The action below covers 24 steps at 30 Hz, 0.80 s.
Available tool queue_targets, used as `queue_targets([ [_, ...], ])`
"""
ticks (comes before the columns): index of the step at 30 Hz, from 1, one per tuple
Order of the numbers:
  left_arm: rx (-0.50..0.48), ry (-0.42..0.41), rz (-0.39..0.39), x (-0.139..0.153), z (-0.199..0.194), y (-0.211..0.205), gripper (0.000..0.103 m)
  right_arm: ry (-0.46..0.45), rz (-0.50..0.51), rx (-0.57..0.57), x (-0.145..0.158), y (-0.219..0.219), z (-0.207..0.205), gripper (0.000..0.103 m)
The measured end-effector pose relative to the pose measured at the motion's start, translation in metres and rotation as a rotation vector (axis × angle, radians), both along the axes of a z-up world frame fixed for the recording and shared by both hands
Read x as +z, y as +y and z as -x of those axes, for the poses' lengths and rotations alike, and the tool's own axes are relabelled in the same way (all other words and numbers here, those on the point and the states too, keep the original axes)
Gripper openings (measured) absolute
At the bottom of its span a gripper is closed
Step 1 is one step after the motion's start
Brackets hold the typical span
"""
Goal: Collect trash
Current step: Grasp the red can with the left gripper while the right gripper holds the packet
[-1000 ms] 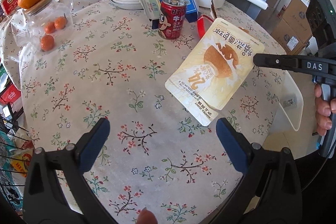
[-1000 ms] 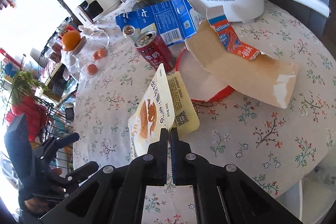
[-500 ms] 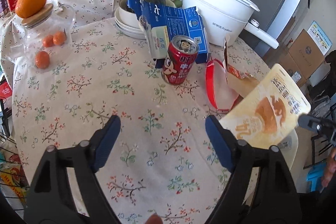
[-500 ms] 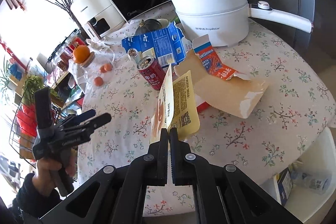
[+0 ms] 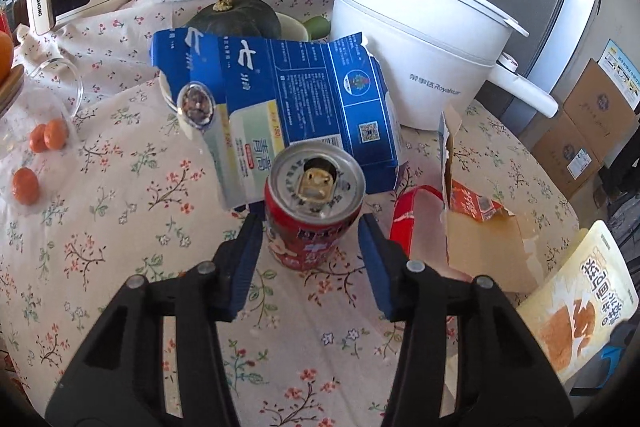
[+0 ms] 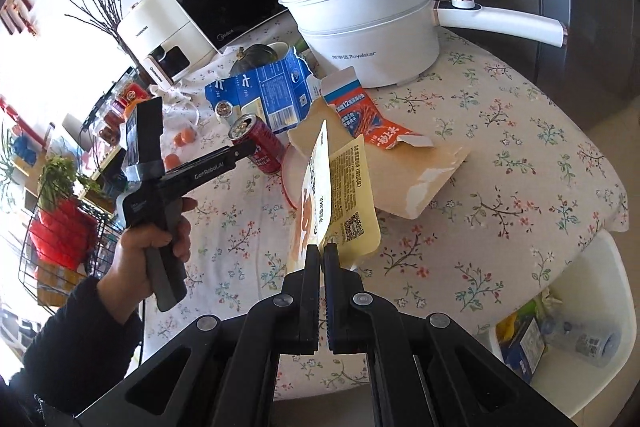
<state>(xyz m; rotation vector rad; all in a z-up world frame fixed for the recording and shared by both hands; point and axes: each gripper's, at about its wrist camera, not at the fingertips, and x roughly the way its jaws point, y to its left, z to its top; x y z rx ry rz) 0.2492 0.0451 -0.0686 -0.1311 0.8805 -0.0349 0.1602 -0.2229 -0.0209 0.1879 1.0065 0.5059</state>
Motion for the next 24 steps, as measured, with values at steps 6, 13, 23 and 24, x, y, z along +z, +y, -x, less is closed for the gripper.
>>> queue_targets([
  [6, 0.022, -0.012, -0.031, 0.001, -0.011, -0.003, 0.051, 0.026, 0.013, -0.002, -0.007, 0.005, -0.004, 0.003],
  [13, 0.008, -0.007, -0.056, 0.001, -0.012, -0.005, 0.052, 0.040, 0.052, -0.014, -0.015, 0.009, -0.007, 0.003],
  [23, 0.019, 0.009, -0.086, -0.004, -0.018, -0.005, 0.060, 0.054, 0.076, -0.022, -0.021, 0.014, -0.011, 0.003],
  [24, 0.020, 0.009, -0.081, -0.004, -0.018, -0.004, 0.058, 0.054, 0.080, -0.022, -0.021, 0.014, -0.011, 0.003],
])
